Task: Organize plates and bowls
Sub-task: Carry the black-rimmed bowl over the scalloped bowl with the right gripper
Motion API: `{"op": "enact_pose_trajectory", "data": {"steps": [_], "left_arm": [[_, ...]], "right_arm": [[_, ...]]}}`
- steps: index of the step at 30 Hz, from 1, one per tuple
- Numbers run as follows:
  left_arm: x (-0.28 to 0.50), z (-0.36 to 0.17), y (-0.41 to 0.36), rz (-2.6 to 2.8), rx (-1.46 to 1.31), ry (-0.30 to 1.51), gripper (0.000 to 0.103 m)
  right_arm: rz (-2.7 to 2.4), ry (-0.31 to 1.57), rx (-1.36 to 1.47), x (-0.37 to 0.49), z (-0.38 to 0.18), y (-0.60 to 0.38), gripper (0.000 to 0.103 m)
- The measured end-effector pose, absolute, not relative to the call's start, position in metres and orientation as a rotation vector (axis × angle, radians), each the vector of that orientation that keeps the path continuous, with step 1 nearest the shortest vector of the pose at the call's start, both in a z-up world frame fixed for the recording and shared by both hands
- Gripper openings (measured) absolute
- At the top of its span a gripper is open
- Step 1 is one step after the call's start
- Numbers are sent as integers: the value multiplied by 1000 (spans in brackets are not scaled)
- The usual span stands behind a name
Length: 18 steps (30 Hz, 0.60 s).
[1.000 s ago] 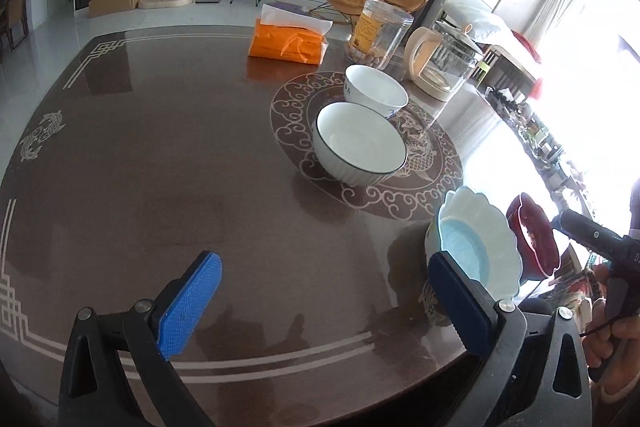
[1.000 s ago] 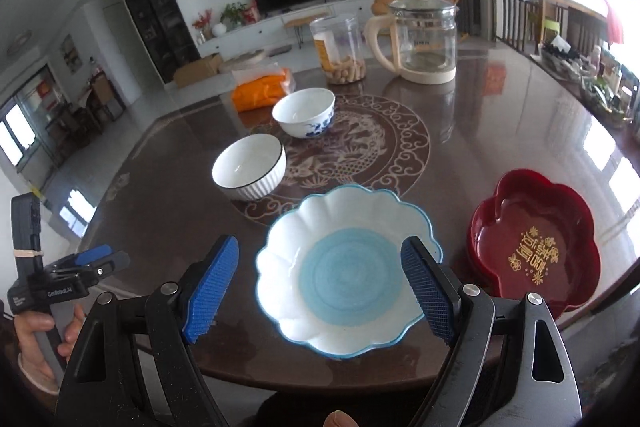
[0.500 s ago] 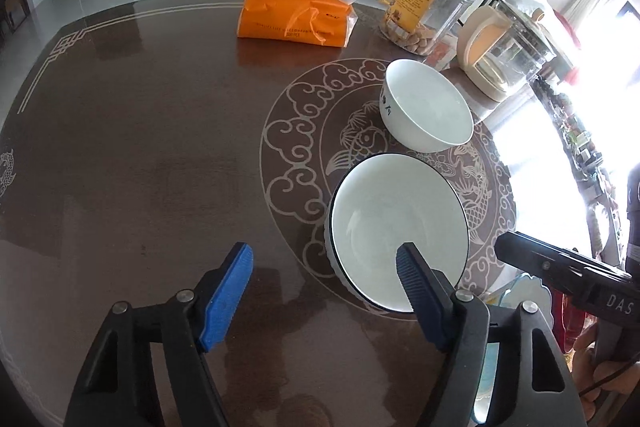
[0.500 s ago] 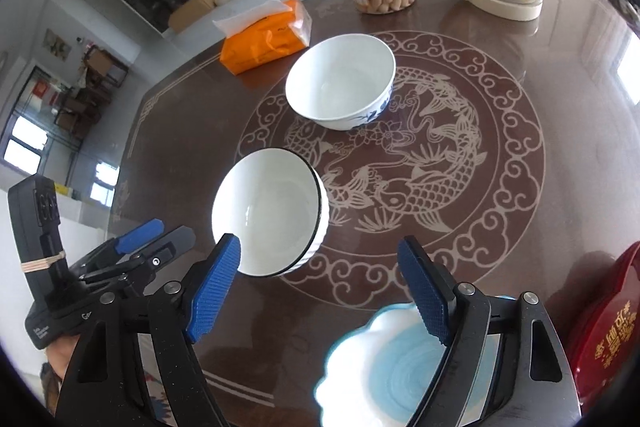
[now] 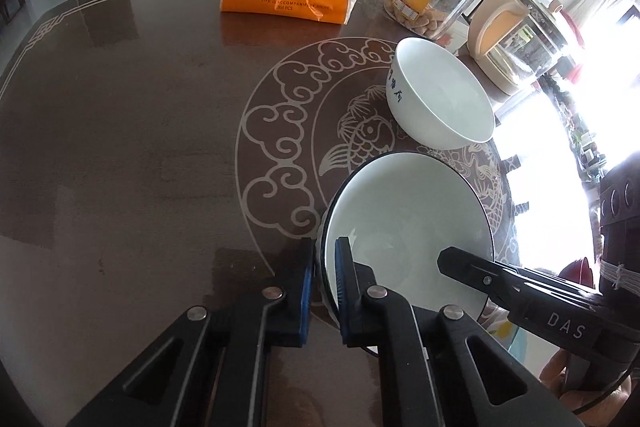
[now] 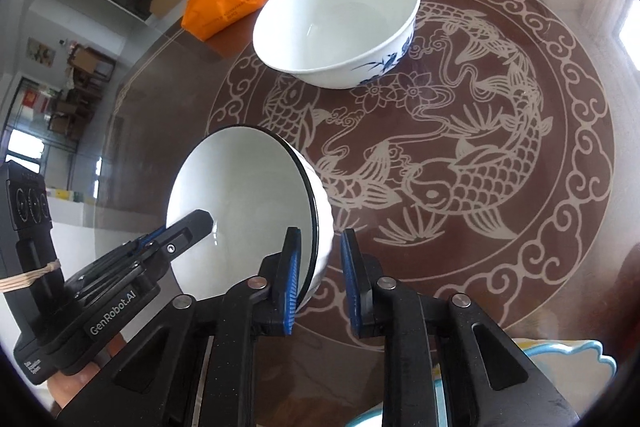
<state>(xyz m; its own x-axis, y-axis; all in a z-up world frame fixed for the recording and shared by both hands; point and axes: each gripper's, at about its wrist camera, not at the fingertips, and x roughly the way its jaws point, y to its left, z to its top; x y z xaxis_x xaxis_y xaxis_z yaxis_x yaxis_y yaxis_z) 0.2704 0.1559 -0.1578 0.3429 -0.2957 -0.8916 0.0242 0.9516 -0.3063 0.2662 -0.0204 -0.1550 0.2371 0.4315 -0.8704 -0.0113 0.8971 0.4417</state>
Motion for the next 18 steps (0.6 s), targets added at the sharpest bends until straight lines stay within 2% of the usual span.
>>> {"op": "enact_pose_trajectory", "data": {"steps": [7, 18], "left_arm": [[252, -138, 155, -230, -243, 1144, 9], [188, -69, 107, -314, -187, 1022, 9]], "right_arm": [[318, 1237, 349, 254, -141, -22, 17], [352, 1161, 328, 190, -74, -64, 17]]}}
